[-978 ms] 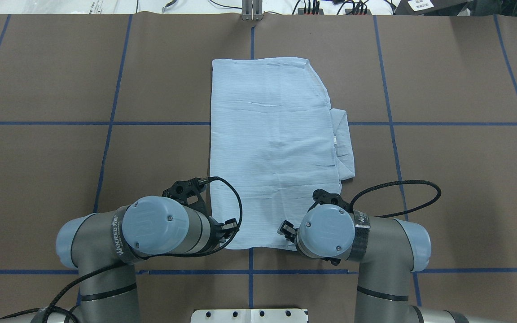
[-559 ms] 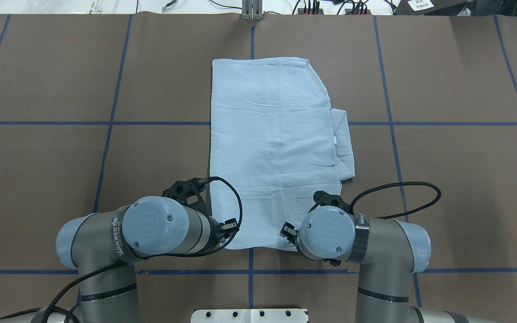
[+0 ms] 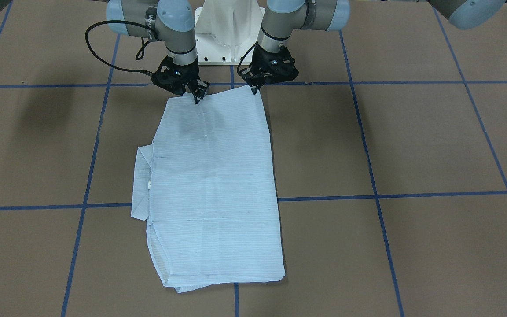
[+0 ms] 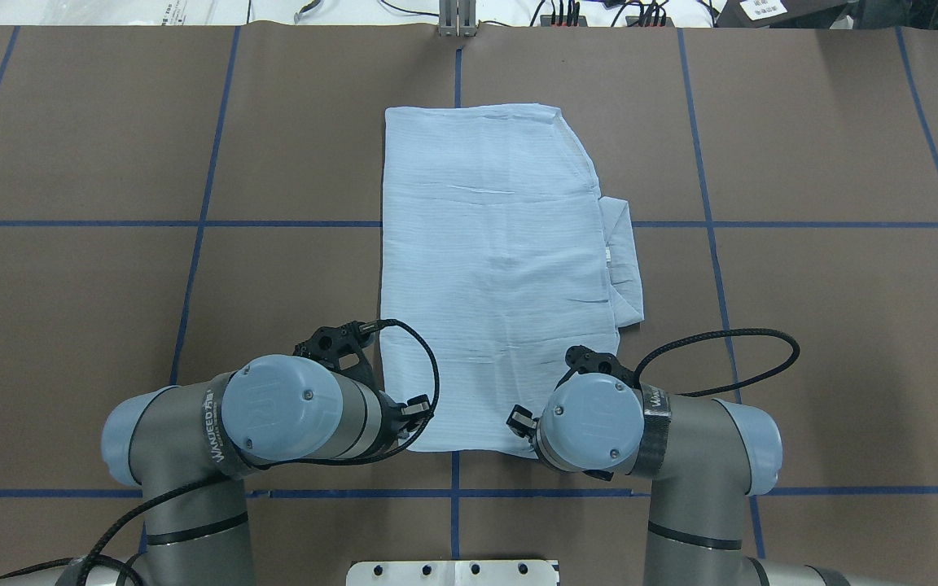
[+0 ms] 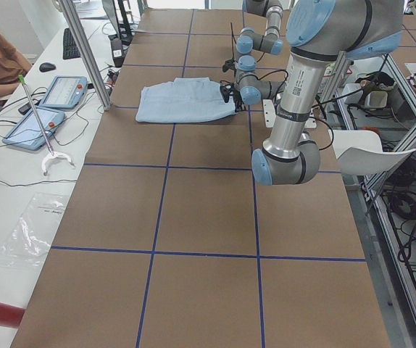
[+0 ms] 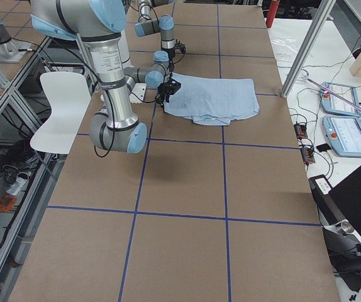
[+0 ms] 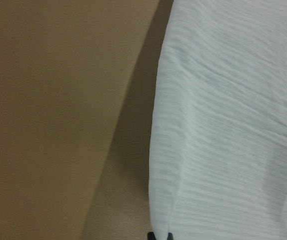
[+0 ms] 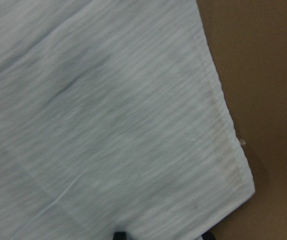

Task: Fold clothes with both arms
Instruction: 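Grip the shirt's near edge with both grippers, then lift the near edge with both grippers and fold it away from the robot, then lay the folded edge onto the shirt's far edge and open both grippers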

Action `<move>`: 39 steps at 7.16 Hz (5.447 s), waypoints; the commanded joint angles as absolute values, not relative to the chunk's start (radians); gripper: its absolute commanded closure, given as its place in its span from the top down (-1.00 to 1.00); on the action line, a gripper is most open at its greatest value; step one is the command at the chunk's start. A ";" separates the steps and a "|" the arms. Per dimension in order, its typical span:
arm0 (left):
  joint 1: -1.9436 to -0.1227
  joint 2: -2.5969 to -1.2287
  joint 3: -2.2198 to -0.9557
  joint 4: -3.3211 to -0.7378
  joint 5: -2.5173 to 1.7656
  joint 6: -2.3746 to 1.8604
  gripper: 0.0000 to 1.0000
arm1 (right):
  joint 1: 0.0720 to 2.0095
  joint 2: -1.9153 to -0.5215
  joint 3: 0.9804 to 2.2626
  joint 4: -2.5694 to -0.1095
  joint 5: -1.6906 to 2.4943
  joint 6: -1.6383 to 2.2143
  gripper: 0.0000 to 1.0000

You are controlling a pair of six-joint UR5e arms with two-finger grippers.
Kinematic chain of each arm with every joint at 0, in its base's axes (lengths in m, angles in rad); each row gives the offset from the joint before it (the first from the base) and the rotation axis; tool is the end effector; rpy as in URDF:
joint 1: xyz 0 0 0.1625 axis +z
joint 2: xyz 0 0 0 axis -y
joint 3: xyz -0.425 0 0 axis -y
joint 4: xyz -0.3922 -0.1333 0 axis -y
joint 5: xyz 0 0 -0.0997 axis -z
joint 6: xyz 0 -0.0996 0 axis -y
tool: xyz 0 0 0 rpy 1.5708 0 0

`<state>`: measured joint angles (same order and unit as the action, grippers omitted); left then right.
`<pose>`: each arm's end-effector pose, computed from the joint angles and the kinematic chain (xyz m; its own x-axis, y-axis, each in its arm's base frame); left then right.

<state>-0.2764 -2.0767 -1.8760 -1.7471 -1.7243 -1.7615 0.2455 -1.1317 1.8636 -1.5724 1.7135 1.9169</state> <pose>0.5576 -0.2809 0.2209 0.4925 -0.3344 -0.8035 0.2447 0.9392 -0.2409 -0.5652 -0.2644 0.2920 0.6294 0.5039 0.5916 -0.3849 0.8635 -0.3260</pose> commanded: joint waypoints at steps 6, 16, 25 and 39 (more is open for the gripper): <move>-0.287 -2.072 -1.894 -1.740 -1.732 -1.763 -1.00 | 0.264 -1.135 1.965 -1.572 1.730 1.921 -1.00; -0.314 -2.088 -2.249 -1.366 -1.865 -1.693 -1.00 | 0.371 -1.129 2.160 -1.572 1.983 1.887 -1.00; -0.641 -2.189 -1.724 -1.862 -1.899 -1.580 -1.00 | 0.607 -0.931 1.774 -1.453 1.835 1.623 -1.00; -0.725 -2.227 -1.476 -2.100 -1.893 -1.577 0.70 | 0.682 -0.778 1.355 -1.266 1.880 1.525 1.00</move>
<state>-0.6972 -2.2273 -1.4849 -2.0954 -1.8942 -1.5746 0.6638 -0.7776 1.3664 -1.2656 1.8474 1.5523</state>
